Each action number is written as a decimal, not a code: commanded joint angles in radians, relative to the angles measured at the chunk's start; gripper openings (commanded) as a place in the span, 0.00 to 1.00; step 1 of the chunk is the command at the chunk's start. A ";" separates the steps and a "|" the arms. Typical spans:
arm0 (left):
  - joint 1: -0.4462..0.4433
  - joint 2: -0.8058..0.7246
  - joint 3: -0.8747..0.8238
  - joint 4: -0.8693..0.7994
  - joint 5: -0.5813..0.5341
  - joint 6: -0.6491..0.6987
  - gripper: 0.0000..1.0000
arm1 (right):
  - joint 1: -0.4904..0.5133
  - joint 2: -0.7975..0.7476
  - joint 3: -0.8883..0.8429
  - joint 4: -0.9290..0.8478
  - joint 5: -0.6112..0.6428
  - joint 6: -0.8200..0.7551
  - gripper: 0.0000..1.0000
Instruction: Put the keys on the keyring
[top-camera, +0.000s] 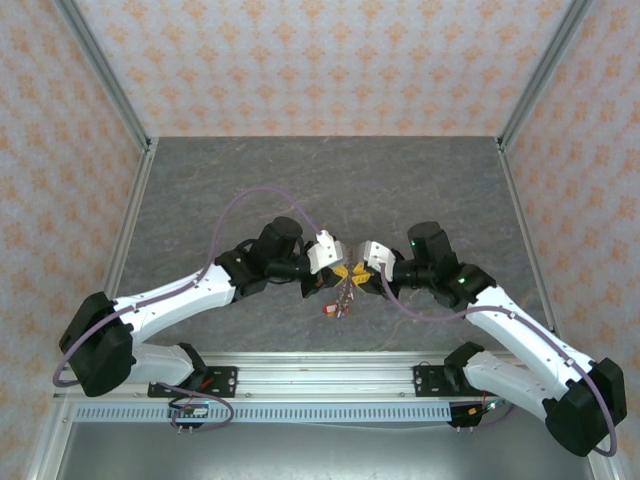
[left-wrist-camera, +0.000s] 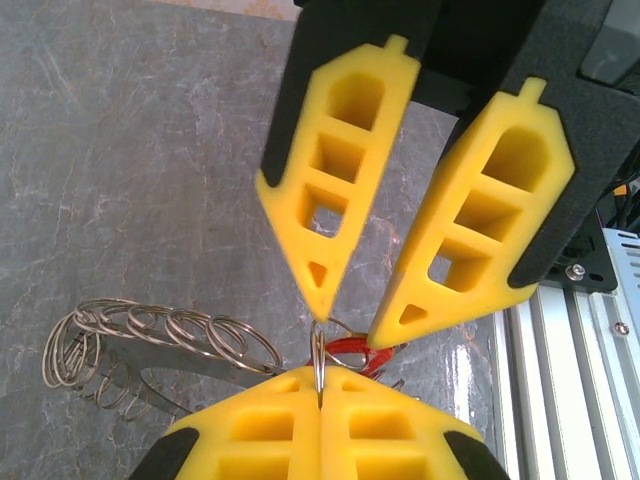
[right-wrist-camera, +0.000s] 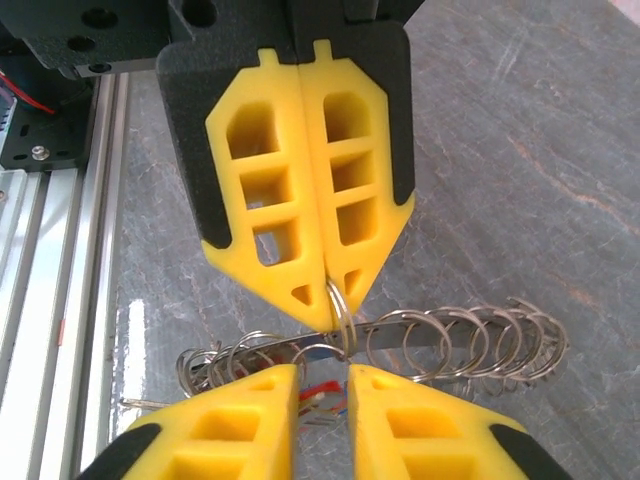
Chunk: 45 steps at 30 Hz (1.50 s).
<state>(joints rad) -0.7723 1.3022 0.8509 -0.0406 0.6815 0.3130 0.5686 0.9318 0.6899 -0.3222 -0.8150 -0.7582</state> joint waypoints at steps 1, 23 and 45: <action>-0.005 -0.028 0.041 0.009 0.044 0.016 0.00 | -0.002 0.002 0.008 0.075 -0.012 -0.014 0.21; -0.005 -0.027 0.048 -0.001 0.017 0.019 0.06 | -0.002 0.064 0.033 0.045 -0.070 0.013 0.04; -0.006 0.010 0.055 -0.024 -0.012 0.030 0.21 | 0.094 0.087 0.193 -0.145 0.036 -0.023 0.00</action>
<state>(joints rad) -0.7715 1.3117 0.8967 -0.1387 0.6491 0.3645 0.6411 1.0405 0.8814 -0.5453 -0.7189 -0.7864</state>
